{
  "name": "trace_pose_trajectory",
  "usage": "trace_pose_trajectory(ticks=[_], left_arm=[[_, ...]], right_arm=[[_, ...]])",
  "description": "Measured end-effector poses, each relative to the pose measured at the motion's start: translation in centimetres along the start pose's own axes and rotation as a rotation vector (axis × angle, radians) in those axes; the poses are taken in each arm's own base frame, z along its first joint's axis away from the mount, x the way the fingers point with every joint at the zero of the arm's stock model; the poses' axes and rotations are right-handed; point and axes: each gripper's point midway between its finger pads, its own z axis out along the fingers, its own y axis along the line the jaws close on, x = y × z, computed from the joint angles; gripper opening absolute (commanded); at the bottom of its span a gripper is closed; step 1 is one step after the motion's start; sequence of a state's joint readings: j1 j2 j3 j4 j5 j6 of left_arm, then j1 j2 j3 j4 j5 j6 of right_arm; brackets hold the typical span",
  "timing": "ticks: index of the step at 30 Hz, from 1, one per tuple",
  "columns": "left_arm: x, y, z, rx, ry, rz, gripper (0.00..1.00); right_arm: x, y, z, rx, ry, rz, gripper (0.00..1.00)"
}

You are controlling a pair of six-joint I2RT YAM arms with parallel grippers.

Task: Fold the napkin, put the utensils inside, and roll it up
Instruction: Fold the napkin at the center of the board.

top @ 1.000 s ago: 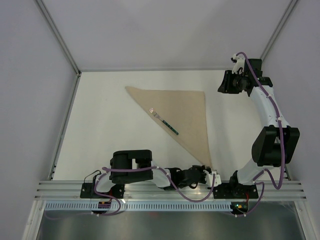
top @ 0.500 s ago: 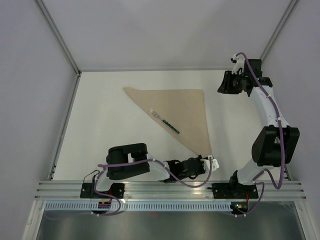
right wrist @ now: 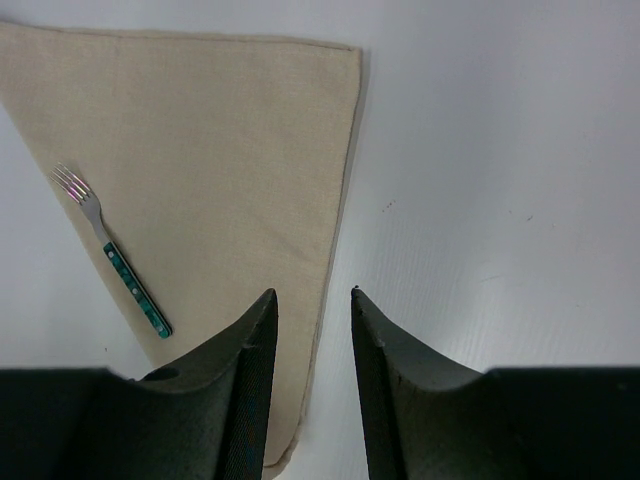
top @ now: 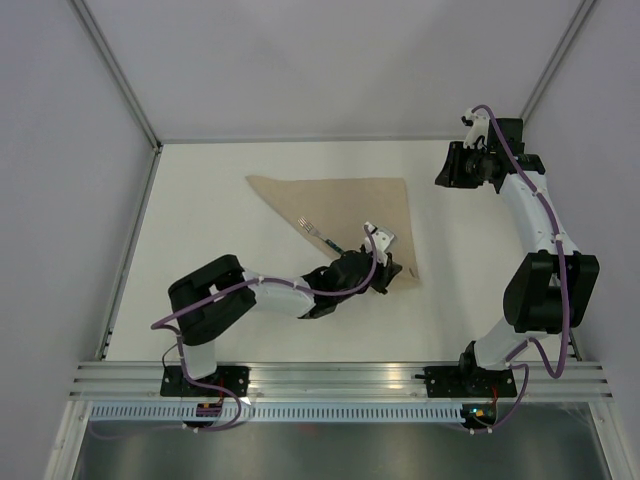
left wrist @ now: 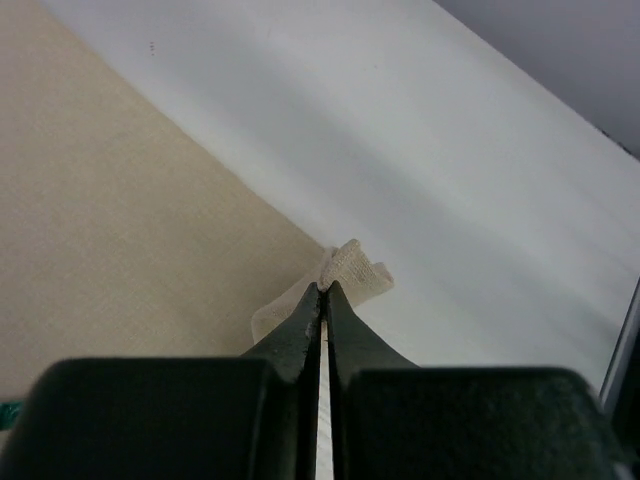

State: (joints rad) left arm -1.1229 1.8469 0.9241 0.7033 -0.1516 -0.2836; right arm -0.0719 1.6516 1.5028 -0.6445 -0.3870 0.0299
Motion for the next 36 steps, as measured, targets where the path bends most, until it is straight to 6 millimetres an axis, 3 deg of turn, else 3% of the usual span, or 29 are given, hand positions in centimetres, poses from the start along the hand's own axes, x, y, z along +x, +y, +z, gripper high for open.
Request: trace_pose_trajectory(ticks=[7, 16, 24, 30, 36], left_arm=[[-1.1, 4.1, -1.2, -0.116, -0.019, -0.168, 0.02], [-3.4, 14.6, -3.5, -0.379, -0.088, -0.318, 0.02], [-3.4, 21.1, -5.4, -0.532, -0.097, -0.378, 0.02], [-3.5, 24.8, -6.8, -0.61, -0.107, -0.414, 0.02], [-3.5, 26.3, -7.4, -0.634, -0.112, -0.438, 0.02]], right_arm=[[0.0, 0.0, 0.0, -0.001, 0.0, 0.0, 0.41], [0.1, 0.7, 0.2, -0.012, 0.005, -0.01, 0.41], [0.3, 1.5, 0.4, -0.026, 0.012, -0.024, 0.41], [0.3, 1.8, 0.5, -0.03, 0.015, -0.029, 0.41], [0.6, 2.1, 0.9, -0.035, 0.025, -0.033, 0.41]])
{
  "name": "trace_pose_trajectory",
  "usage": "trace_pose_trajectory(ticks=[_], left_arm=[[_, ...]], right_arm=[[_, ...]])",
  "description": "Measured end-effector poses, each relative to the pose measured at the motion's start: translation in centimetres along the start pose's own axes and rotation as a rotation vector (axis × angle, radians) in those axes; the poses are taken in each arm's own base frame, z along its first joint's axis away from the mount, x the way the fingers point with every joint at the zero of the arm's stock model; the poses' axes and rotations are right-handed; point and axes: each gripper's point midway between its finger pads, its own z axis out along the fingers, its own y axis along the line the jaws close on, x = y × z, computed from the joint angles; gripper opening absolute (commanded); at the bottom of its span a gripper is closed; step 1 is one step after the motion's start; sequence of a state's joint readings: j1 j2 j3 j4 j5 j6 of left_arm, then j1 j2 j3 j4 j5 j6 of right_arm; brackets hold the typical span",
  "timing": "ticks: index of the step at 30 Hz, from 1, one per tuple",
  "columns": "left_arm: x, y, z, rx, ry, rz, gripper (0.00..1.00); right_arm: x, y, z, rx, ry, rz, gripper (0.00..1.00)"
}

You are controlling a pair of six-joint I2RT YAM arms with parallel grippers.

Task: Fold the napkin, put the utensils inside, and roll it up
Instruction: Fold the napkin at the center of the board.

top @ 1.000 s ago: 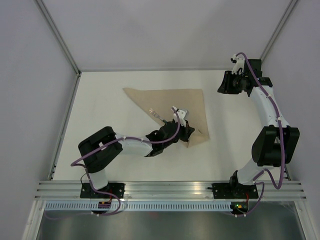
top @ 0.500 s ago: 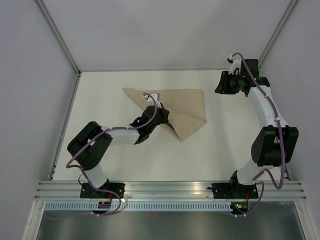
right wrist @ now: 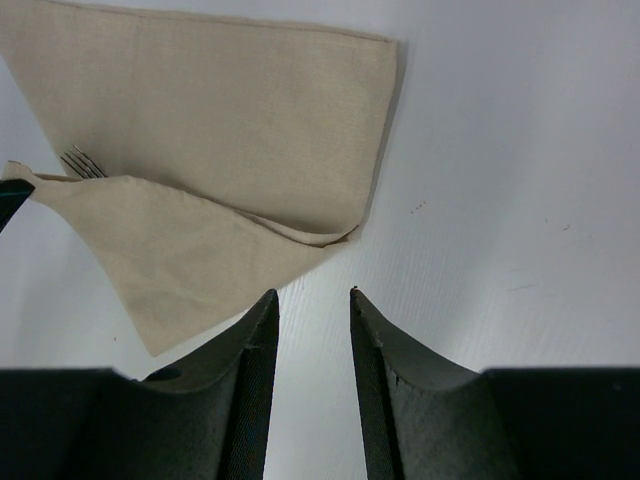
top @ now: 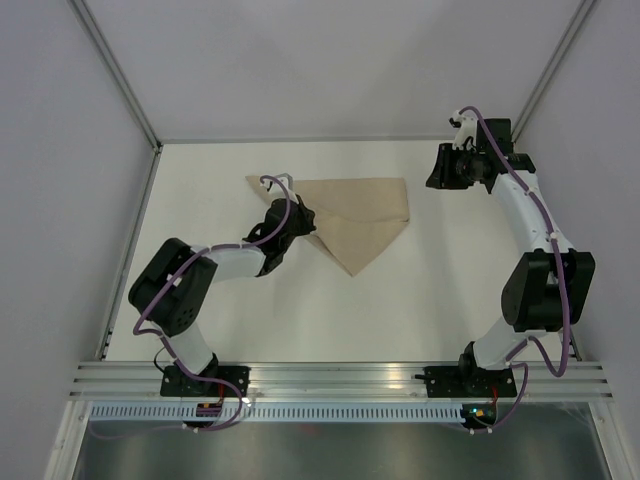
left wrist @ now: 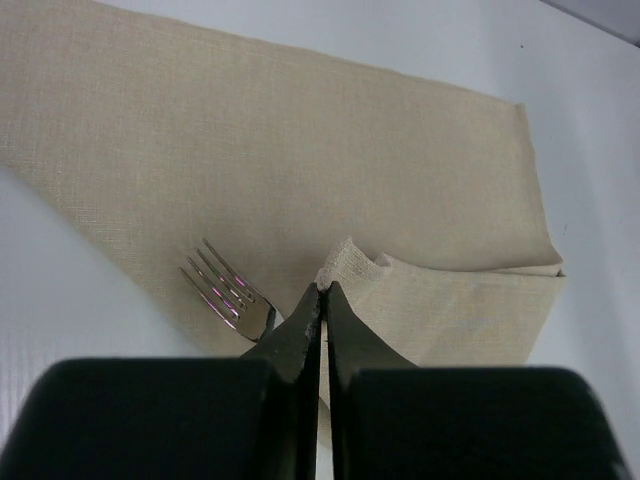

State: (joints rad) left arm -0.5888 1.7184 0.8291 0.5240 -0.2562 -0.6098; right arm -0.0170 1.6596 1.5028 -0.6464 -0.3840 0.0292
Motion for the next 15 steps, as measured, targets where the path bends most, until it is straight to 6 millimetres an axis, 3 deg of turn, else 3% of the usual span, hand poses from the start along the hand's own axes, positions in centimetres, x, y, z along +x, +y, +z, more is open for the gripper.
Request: trace_pose_trajectory(ticks=[15], left_arm=[[-0.8, 1.5, 0.4, -0.029, -0.01, -0.025, 0.02]], right_arm=[[0.3, -0.1, 0.4, 0.008, 0.012, -0.009, 0.41]])
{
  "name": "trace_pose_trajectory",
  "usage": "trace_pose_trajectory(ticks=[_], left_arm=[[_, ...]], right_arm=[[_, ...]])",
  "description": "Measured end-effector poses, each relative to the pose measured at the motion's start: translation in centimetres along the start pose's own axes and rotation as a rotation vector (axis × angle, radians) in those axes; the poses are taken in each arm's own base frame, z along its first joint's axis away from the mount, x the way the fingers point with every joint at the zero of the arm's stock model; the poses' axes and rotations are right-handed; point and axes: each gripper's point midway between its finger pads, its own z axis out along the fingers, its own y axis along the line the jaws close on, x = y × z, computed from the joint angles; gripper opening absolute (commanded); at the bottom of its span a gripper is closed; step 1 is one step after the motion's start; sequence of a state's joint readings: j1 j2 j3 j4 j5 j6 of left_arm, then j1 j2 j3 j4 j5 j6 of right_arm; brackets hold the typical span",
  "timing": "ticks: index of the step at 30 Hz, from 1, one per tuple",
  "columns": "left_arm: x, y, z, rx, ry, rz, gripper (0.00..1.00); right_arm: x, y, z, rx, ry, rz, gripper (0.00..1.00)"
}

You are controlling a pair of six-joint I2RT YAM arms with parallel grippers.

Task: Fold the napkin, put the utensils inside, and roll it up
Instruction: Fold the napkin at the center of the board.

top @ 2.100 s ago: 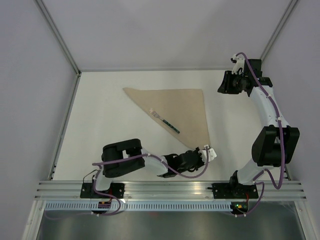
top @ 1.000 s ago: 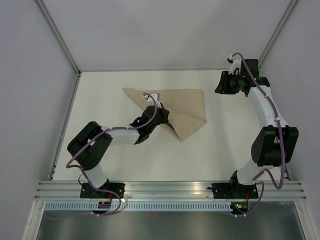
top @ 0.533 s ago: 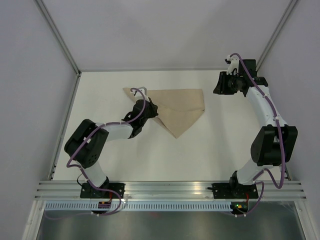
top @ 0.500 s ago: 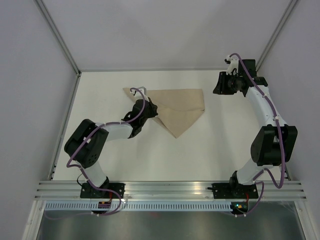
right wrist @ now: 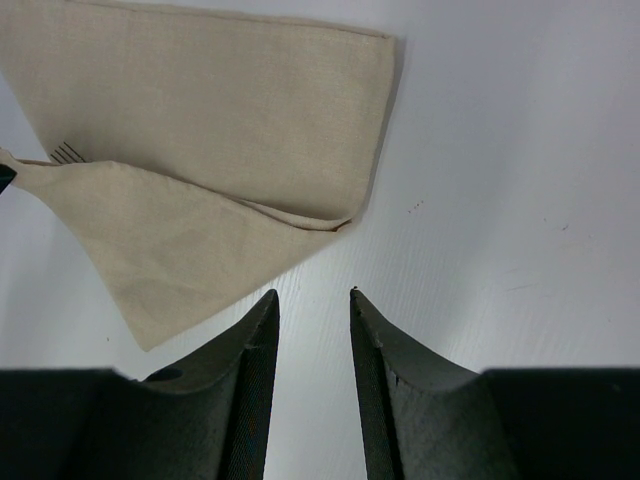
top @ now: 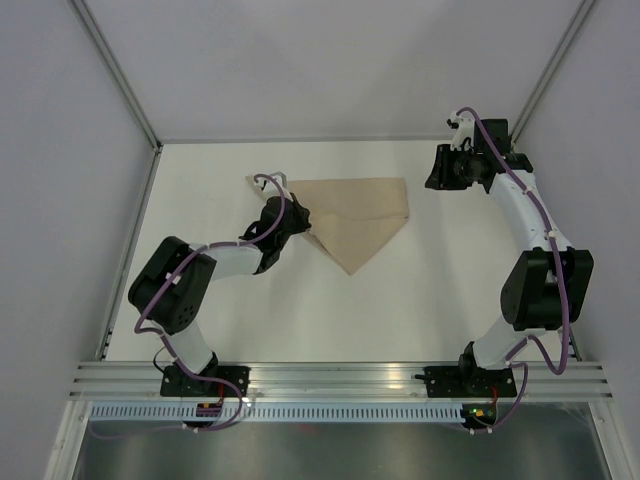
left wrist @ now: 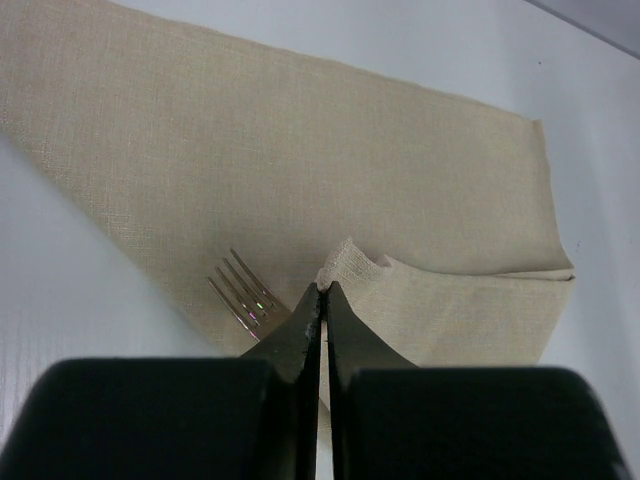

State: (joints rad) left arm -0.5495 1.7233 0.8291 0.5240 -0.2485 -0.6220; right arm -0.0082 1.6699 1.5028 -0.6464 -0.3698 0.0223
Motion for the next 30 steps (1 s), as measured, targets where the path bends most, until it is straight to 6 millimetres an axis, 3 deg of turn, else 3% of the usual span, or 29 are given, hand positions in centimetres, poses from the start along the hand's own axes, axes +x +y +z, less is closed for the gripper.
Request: trace_pose_trajectory(ticks=[11, 14, 15, 18, 21, 25, 30], left_arm=[[0.9, 1.5, 0.7, -0.028, 0.027, -0.015, 0.05], [0.9, 2.0, 0.9, -0.037, 0.034, -0.018, 0.18], [0.9, 2.1, 0.9, -0.041, 0.035, -0.02, 0.32], [0.7, 2.4, 1.0, -0.048, 0.035, -0.025, 0.53], [0.5, 2.6, 1.1, -0.055, 0.031, -0.029, 0.62], [-0.4, 3.4, 1.2, -0.072, 0.017, -0.038, 0.65], [-4.3, 6.9, 1.2, -0.16, -0.04, -0.09, 0.65]], right_arm=[[0.0, -0.1, 0.0, 0.003, 0.001, 0.0, 0.4], [0.0, -0.1, 0.0, 0.004, 0.001, -0.002, 0.4], [0.0, -0.1, 0.0, 0.004, 0.001, -0.003, 0.4], [0.0, -0.1, 0.0, 0.005, 0.001, -0.004, 0.4], [0.0, -0.1, 0.0, 0.005, 0.001, -0.007, 0.4], [0.0, -0.1, 0.0, 0.005, 0.001, -0.008, 0.4], [0.0, -0.1, 0.0, 0.004, 0.001, -0.01, 0.4]])
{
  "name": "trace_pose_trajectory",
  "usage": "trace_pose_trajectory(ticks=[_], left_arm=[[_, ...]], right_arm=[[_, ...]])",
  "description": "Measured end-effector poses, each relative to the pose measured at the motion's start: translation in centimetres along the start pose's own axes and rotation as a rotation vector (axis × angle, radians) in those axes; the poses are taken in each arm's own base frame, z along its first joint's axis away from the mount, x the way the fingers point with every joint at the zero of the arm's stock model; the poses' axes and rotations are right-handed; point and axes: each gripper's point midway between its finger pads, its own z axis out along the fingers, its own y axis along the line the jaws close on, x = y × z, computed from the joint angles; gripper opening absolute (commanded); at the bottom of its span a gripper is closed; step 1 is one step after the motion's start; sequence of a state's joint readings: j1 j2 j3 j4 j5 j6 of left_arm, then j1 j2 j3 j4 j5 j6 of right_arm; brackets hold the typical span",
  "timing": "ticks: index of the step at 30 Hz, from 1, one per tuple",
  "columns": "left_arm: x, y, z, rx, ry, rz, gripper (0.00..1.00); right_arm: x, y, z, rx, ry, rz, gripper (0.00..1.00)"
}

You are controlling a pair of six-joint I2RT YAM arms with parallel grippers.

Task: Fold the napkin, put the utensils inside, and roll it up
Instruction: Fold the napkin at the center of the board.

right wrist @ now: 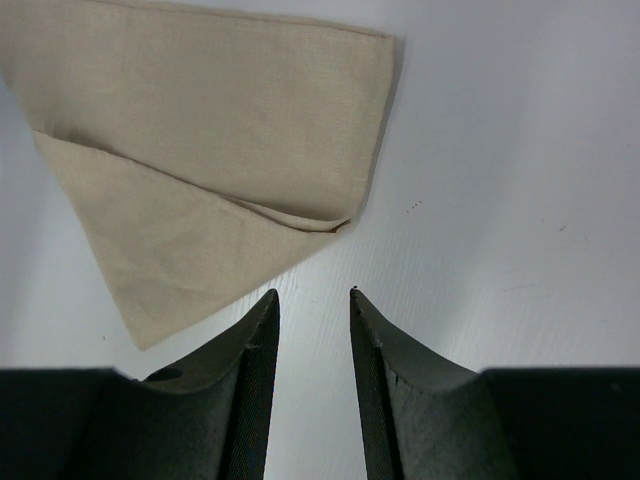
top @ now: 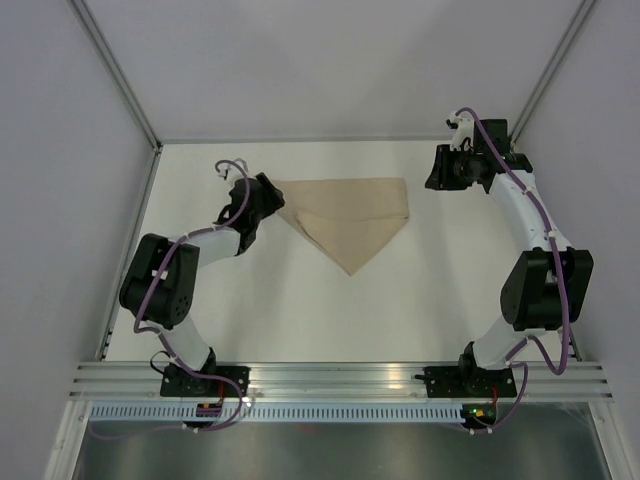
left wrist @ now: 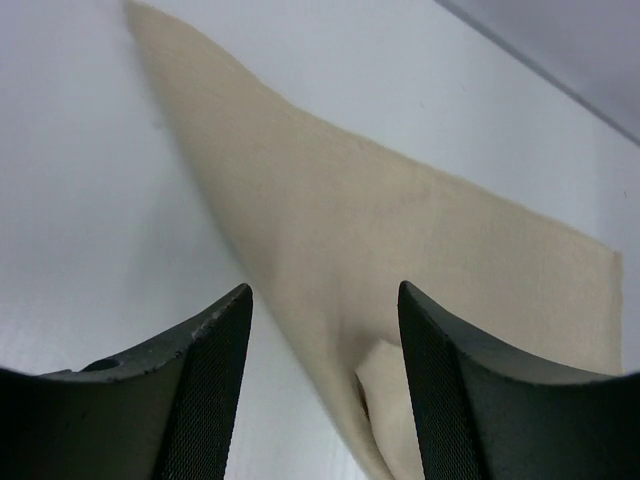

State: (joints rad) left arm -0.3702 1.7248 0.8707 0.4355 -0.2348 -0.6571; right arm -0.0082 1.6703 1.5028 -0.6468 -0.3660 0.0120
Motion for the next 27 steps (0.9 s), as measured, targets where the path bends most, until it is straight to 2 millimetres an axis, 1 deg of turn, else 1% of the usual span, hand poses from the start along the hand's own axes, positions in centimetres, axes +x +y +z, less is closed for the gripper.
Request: trace_pose_trajectory(ticks=[4, 7, 8, 10, 12, 13, 15, 17, 20, 22, 25, 27], left_arm=[[-5.3, 3.9, 1.5, -0.113, -0.058, -0.076, 0.65], [-9.3, 5.7, 3.4, -0.159, -0.101, -0.123, 0.66], [-10.2, 6.2, 4.1, -0.167, -0.107, -0.138, 0.66], [-11.1, 7.4, 5.2, -0.183, -0.104, -0.164, 0.62], [-11.0, 9.0, 6.4, -0.208, -0.076, -0.182, 0.61], [-10.6, 9.7, 6.9, -0.224, -0.057, -0.189, 0.61], [-9.5, 10.8, 7.7, -0.246, -0.015, -0.197, 0.61], [-8.0, 11.4, 8.3, -0.255, 0.028, -0.205, 0.62], [-6.1, 11.7, 8.8, -0.256, 0.081, -0.22, 0.62], [-5.2, 11.7, 9.2, -0.247, 0.105, -0.236, 0.62], [-4.3, 11.7, 9.8, -0.238, 0.126, -0.26, 0.6], [-4.4, 11.4, 10.1, -0.227, 0.125, -0.275, 0.59]], right_arm=[[0.0, 0.2, 0.1, -0.004, 0.002, -0.003, 0.4], [0.1, 0.6, 0.2, -0.011, 0.006, -0.01, 0.4], [0.1, 0.8, 0.2, -0.015, 0.007, -0.013, 0.4], [0.2, 1.2, 0.3, -0.022, 0.009, -0.018, 0.4], [0.2, 1.4, 0.3, -0.025, 0.011, -0.02, 0.4], [0.2, 1.4, 0.3, -0.025, 0.011, -0.021, 0.4], [0.3, 1.4, 0.3, -0.025, 0.011, -0.021, 0.4], [0.3, 1.4, 0.3, -0.025, 0.011, -0.021, 0.4], [0.3, 1.4, 0.3, -0.025, 0.012, -0.021, 0.39], [0.3, 1.4, 0.3, -0.025, 0.012, -0.021, 0.39], [0.3, 1.4, 0.4, -0.025, 0.013, -0.021, 0.39], [0.3, 1.4, 0.4, -0.025, 0.013, -0.021, 0.39]])
